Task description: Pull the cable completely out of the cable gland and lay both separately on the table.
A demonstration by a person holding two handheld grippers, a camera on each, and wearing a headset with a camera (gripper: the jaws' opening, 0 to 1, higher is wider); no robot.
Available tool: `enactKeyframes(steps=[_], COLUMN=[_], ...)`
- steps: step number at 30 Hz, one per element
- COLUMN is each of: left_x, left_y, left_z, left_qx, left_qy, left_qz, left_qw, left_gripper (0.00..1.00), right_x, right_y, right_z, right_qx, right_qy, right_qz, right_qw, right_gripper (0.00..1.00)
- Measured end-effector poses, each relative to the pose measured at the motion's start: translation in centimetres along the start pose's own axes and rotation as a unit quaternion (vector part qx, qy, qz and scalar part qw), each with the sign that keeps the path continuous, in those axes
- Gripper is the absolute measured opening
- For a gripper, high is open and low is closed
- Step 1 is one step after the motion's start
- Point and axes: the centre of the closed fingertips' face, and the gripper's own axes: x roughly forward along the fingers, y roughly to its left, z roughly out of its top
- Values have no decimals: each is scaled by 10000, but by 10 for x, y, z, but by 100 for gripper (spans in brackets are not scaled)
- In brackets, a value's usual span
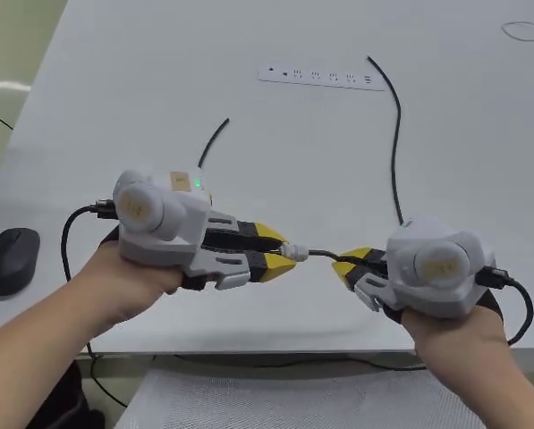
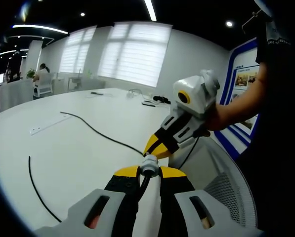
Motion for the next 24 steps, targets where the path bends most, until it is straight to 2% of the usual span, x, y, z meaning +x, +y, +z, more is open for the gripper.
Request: enactKeyframes(steps=[10, 15, 18, 24], left_x=[1, 3, 3, 4], left_y=[-3, -7, -8, -8], left_z=[1, 2, 5, 2], left_qx=[17, 38, 18, 40], left_qy=[-21, -33, -108, -53], left_qz=[-20, -39, -27, -16], left_qw=[10000, 10000, 9999, 10000], left_gripper=[14, 14, 14, 14], right_x=[4, 6, 6, 4], right_y=[-12, -22, -27, -28], right_z=[-21, -37, -49, -50], right_qx=[550, 825, 1087, 1109], right_qy=[198, 415, 576, 501], right_qz=[-165, -305, -383, -366], right_qw=[9982, 9953, 9917, 9919], right_gripper=[0, 0, 0, 0])
